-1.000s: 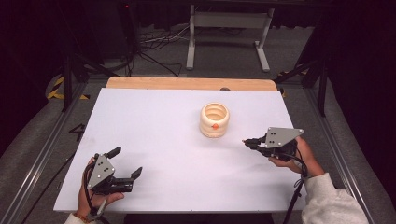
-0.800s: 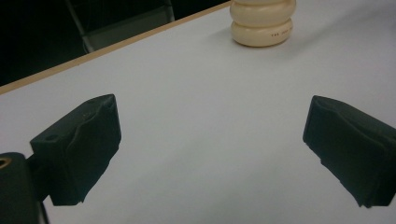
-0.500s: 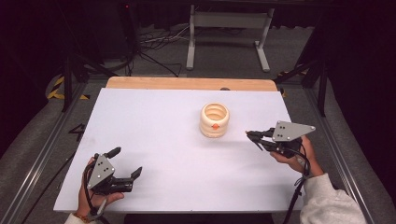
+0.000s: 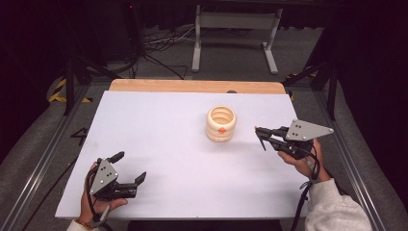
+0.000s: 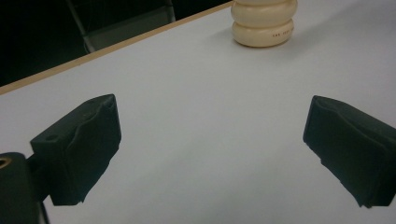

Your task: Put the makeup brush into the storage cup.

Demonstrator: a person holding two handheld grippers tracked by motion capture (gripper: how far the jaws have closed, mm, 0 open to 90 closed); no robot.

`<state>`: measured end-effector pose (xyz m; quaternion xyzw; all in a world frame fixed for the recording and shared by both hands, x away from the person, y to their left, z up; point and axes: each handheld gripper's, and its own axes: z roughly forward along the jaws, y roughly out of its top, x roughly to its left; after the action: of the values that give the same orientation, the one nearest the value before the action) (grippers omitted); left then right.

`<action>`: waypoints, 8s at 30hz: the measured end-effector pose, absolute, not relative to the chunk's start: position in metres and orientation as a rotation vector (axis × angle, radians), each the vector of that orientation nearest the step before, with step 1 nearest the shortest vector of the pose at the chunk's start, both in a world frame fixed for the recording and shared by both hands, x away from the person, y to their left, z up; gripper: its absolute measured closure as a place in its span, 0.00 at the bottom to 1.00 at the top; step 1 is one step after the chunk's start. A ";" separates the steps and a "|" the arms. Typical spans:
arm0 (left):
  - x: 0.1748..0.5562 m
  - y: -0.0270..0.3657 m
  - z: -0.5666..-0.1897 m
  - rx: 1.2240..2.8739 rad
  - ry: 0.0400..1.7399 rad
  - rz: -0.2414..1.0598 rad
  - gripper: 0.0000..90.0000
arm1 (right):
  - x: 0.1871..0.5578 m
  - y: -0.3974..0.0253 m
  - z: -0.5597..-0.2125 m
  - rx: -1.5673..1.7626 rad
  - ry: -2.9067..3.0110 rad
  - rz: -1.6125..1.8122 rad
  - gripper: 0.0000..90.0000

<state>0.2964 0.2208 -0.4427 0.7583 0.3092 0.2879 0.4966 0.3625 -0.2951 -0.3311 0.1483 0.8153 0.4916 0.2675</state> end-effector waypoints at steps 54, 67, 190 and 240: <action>0.291 0.226 -0.438 1.768 0.717 0.730 0.03 | 0.377 -0.276 -0.306 0.553 1.872 1.609 0.95; 0.291 0.227 -0.439 1.766 0.721 0.725 0.03 | 0.381 -0.262 -0.298 0.555 1.848 1.624 0.95; 0.291 0.228 -0.441 1.756 0.711 0.708 0.04 | 0.442 -0.216 -0.367 0.726 1.853 1.640 0.94; 0.292 0.228 -0.441 1.766 0.709 0.713 0.04 | 0.426 -0.222 -0.359 0.750 1.754 1.561 0.03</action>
<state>0.2917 0.2277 -0.4414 0.7388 0.2964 0.2984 0.5265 0.4261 -0.2216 -0.3588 0.2869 0.6714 0.5973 0.3319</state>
